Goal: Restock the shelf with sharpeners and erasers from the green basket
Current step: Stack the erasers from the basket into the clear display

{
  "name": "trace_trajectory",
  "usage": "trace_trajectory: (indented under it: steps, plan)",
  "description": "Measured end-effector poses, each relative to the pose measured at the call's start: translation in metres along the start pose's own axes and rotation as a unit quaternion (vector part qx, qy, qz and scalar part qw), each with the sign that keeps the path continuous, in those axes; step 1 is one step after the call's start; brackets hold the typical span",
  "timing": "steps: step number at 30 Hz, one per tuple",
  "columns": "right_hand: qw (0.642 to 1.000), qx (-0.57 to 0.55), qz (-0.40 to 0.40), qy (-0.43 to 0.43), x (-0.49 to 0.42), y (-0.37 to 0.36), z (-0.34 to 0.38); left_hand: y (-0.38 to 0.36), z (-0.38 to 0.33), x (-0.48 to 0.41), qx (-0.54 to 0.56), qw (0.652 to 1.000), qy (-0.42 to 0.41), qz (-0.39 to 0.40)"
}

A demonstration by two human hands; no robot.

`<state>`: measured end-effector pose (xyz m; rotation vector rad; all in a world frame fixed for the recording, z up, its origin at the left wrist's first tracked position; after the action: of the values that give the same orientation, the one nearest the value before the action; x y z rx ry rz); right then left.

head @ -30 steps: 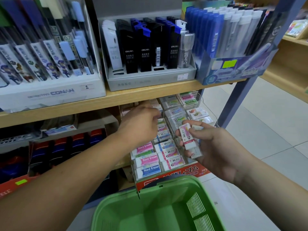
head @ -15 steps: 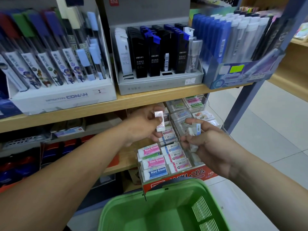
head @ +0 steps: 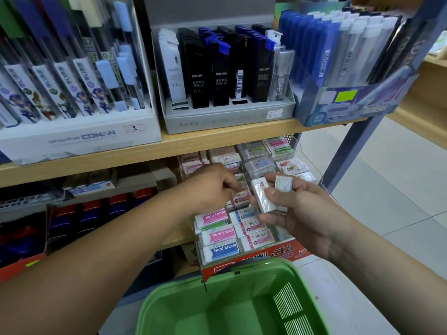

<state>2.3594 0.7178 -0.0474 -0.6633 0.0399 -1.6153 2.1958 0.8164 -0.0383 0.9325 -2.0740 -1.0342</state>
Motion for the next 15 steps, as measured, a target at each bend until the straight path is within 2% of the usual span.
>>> trace_trajectory:
  steps: [1, 3, 6, 8, 12, 15]
  plan:
    - [1.0, -0.001, -0.001, 0.004, 0.0, -0.001, 0.001, 0.003, -0.002, 0.001, 0.007, 1.0, -0.005, -0.019]
    - [1.0, 0.003, 0.003, 0.009, 0.001, -0.004, 0.002, 0.008, -0.009, 0.007, 0.107, 0.992, -0.026, -0.058]
    - [0.999, 0.045, 0.019, 0.014, 0.002, -0.007, 0.002, 0.005, -0.022, 0.015, 0.284, 0.957, -0.054, 0.004]
    - [0.997, 0.075, 0.02, 0.022, 0.003, -0.008, 0.003, 0.004, -0.026, 0.018, 0.308, 0.949, -0.063, 0.024]
    - [0.972, 0.2, -0.095, 0.081, 0.01, 0.014, 0.022, 0.005, -0.025, 0.017, 0.315, 0.949, -0.028, -0.001]
    - [0.951, 0.217, -0.179, 0.129, 0.019, 0.041, 0.043, 0.002, -0.032, 0.016, 0.339, 0.94, 0.004, -0.03]
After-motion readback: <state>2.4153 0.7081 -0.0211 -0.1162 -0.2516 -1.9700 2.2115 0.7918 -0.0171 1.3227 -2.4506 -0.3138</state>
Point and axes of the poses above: each hand's wrist, its own x-axis away from the middle knuckle, its own y-axis out of the back of the hand, z = x × y, the point moved 4 cm from there along -x, towards the middle knuckle, and after that the axes turned 6 degrees about z, right-handed, at the moved point
